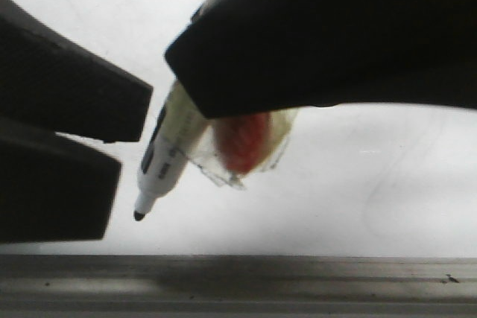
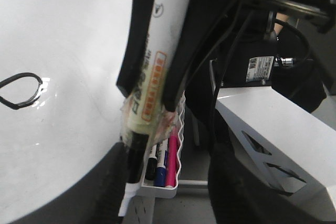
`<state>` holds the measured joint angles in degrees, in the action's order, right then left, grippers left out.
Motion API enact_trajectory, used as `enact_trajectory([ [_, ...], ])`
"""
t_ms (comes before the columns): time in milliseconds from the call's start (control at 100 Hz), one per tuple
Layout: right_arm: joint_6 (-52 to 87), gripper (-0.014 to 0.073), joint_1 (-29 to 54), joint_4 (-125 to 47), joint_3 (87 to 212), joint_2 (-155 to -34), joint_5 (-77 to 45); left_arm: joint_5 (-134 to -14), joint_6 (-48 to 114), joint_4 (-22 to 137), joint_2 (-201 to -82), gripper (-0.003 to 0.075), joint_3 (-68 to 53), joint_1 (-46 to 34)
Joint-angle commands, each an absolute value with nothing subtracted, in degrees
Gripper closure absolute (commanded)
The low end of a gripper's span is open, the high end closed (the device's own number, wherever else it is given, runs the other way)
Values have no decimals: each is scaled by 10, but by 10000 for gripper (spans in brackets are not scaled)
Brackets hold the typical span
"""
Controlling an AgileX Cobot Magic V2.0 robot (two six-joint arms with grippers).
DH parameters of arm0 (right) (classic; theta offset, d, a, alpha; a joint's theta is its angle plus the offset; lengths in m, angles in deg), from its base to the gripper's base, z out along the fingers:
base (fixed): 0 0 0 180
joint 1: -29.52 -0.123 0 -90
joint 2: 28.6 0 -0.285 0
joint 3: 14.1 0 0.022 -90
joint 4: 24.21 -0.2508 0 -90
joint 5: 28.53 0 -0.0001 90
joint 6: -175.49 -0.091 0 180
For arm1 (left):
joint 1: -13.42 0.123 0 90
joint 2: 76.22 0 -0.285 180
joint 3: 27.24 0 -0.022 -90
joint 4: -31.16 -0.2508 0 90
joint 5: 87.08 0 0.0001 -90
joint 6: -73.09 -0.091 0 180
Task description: Write number 8 on whiteboard
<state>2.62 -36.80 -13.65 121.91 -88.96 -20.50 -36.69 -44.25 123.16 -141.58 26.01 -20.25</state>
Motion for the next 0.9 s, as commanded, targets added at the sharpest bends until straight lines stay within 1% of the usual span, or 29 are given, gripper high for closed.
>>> enact_trajectory([
  [0,29,659,-369,-136,1235,-887,-260,-341,-445,1295,-1424,384,243,-204],
  [280,29,659,-369,-136,1235,-888,-285,-334,-443,1310,-1457,390,223,-204],
  [450,29,659,-369,-136,1235,-888,-285,-334,-434,1309,-1472,429,215,-204],
  [580,29,659,-369,-151,1235,-888,-285,-334,-426,1309,-1482,442,215,-204],
  [630,29,659,-369,-155,1235,-888,-285,-334,-426,1309,-1484,466,215,-204],
  [670,29,659,-369,-156,1235,-888,-285,-334,-426,1309,-1484,500,215,-204],
  [770,29,659,-369,-156,1235,-888,-285,-334,-426,1310,-1484,616,215,-204],
  [850,29,659,-369,-156,1235,-888,-285,-333,-426,1310,-1484,724,215,-204],
  [870,29,659,-369,-156,1235,-888,-285,-333,-426,1310,-1484,741,215,-204],
  [890,29,659,-369,-156,1235,-888,-285,-333,-426,1310,-1484,739,215,-204],
])
